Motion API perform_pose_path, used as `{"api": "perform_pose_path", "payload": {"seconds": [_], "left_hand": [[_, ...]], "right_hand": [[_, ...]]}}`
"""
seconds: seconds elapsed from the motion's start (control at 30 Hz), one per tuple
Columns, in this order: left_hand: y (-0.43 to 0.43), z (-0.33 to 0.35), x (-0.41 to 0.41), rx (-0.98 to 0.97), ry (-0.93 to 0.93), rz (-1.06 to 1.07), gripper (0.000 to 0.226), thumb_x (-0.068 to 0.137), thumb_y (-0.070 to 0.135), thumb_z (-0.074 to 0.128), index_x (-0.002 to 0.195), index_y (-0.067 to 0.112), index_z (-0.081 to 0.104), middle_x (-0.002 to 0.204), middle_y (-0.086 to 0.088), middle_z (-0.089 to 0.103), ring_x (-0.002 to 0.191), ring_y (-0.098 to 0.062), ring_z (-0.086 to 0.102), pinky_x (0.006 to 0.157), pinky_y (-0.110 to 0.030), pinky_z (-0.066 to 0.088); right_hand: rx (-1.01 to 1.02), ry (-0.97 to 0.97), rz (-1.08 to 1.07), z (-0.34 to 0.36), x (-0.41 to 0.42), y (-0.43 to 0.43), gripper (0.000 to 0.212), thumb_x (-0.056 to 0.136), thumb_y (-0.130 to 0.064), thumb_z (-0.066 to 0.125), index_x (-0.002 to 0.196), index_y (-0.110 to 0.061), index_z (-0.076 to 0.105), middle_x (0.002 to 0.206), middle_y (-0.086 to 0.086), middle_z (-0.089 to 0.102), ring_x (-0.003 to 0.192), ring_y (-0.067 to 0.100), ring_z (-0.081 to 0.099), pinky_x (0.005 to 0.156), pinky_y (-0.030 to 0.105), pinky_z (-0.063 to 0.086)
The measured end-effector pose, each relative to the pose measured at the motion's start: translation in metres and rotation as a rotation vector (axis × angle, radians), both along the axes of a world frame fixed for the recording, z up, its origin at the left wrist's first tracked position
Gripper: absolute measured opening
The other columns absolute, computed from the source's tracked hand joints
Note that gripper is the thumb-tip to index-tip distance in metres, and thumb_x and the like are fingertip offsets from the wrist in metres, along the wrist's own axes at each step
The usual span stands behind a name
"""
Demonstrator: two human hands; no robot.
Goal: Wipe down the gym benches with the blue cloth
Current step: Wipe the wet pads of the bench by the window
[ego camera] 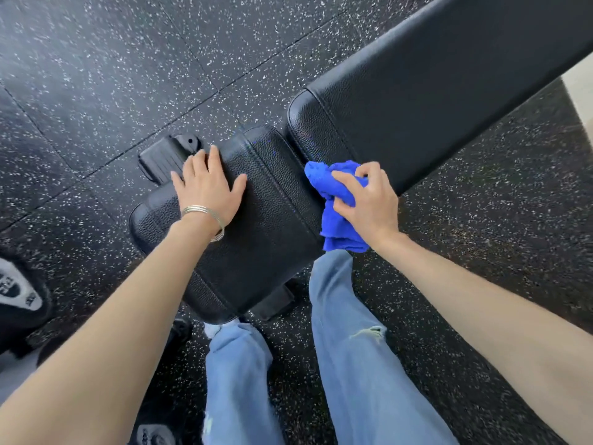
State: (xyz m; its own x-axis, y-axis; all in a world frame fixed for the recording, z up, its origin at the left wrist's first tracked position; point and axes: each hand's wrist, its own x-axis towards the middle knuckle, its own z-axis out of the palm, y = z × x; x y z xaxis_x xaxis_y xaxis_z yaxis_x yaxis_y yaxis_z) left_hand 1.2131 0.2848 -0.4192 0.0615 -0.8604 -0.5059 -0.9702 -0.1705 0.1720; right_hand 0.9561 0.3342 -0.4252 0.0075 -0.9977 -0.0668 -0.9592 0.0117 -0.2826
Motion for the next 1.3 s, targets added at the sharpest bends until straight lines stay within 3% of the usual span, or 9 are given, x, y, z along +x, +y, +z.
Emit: {"api": "perform_pose_path", "payload": {"seconds": [0.1,0.23,0.43,0.6,0.7,0.87,1.0,1.1,1.3], "left_hand": [[-0.008,0.001,-0.014,0.006,0.007,-0.036,0.074,0.093,0.053,0.039,0.15,0.01,0.016,0.155,-0.013,0.02,0.143,-0.033,0.017,0.117,-0.053,0.011],[-0.017,0.0,-0.029,0.028,0.016,0.016,0.078,0.092,0.054,0.041,0.149,0.007,0.015,0.156,-0.012,0.018,0.144,-0.031,0.014,0.115,-0.057,0.008],[-0.023,0.0,-0.04,0.017,-0.009,0.008,0.079,0.092,0.053,0.043,0.148,0.004,0.016,0.154,-0.013,0.021,0.142,-0.031,0.017,0.116,-0.056,0.01],[-0.027,0.004,-0.047,0.027,-0.036,-0.002,0.078,0.092,0.051,0.044,0.148,0.005,0.016,0.154,-0.011,0.022,0.142,-0.03,0.019,0.116,-0.055,0.011],[-0.034,0.005,-0.057,0.0,-0.024,-0.066,0.074,0.092,0.049,0.045,0.149,0.01,0.017,0.153,-0.011,0.023,0.141,-0.03,0.021,0.115,-0.055,0.013],[-0.054,0.004,-0.101,-0.048,0.063,-0.15,0.076,0.091,0.048,0.047,0.149,0.01,0.017,0.153,-0.013,0.023,0.142,-0.029,0.02,0.117,-0.049,0.011],[-0.064,0.001,-0.134,-0.036,0.095,-0.161,0.081,0.09,0.05,0.049,0.15,0.008,0.012,0.155,-0.021,0.01,0.143,-0.035,0.014,0.119,-0.044,0.01],[-0.065,-0.001,-0.143,-0.028,0.085,-0.124,0.085,0.089,0.049,0.051,0.15,0.006,0.008,0.156,-0.023,0.005,0.144,-0.036,0.008,0.12,-0.042,0.008],[-0.063,0.004,-0.141,0.0,0.121,-0.11,0.088,0.084,0.034,0.062,0.15,0.006,0.011,0.156,-0.022,0.004,0.143,-0.037,0.012,0.119,-0.04,0.01]], "right_hand": [[-0.011,-0.003,0.11,0.003,0.004,-0.018,0.035,0.064,-0.018,0.074,0.098,-0.017,0.069,0.088,0.012,0.055,0.069,0.029,0.052,0.057,0.028,0.038],[-0.071,-0.008,0.238,-0.001,0.007,-0.041,0.03,0.069,-0.029,0.051,0.089,-0.018,0.07,0.08,0.009,0.055,0.062,0.026,0.051,0.052,0.026,0.041],[-0.121,0.005,0.284,-0.006,0.021,-0.084,0.031,0.066,-0.034,0.048,0.085,-0.021,0.068,0.081,0.008,0.057,0.061,0.026,0.052,0.052,0.03,0.046],[0.087,0.056,0.139,0.014,0.058,-0.182,0.031,0.083,-0.033,0.057,0.113,-0.025,0.058,0.116,0.008,0.049,0.1,0.028,0.051,0.08,0.037,0.042],[0.156,0.052,0.165,0.02,0.04,-0.214,0.034,0.084,-0.03,0.058,0.118,-0.026,0.055,0.123,0.008,0.044,0.107,0.029,0.048,0.084,0.036,0.041],[0.076,0.086,0.157,0.019,-0.061,-0.194,0.039,0.081,-0.029,0.056,0.119,-0.026,0.057,0.115,0.012,0.047,0.1,0.031,0.048,0.075,0.037,0.042],[0.088,0.048,-0.231,0.017,-0.141,-0.173,0.038,0.083,-0.034,0.053,0.121,-0.031,0.054,0.113,0.009,0.046,0.098,0.03,0.048,0.073,0.035,0.042],[0.088,0.016,-0.421,0.011,-0.136,-0.167,0.039,0.084,-0.039,0.052,0.123,-0.034,0.05,0.117,0.007,0.045,0.101,0.029,0.05,0.076,0.034,0.04],[0.098,-0.096,-0.146,0.007,-0.046,-0.122,0.045,0.074,-0.036,0.066,0.118,-0.03,0.059,0.107,0.008,0.051,0.087,0.031,0.053,0.066,0.036,0.045]]}}
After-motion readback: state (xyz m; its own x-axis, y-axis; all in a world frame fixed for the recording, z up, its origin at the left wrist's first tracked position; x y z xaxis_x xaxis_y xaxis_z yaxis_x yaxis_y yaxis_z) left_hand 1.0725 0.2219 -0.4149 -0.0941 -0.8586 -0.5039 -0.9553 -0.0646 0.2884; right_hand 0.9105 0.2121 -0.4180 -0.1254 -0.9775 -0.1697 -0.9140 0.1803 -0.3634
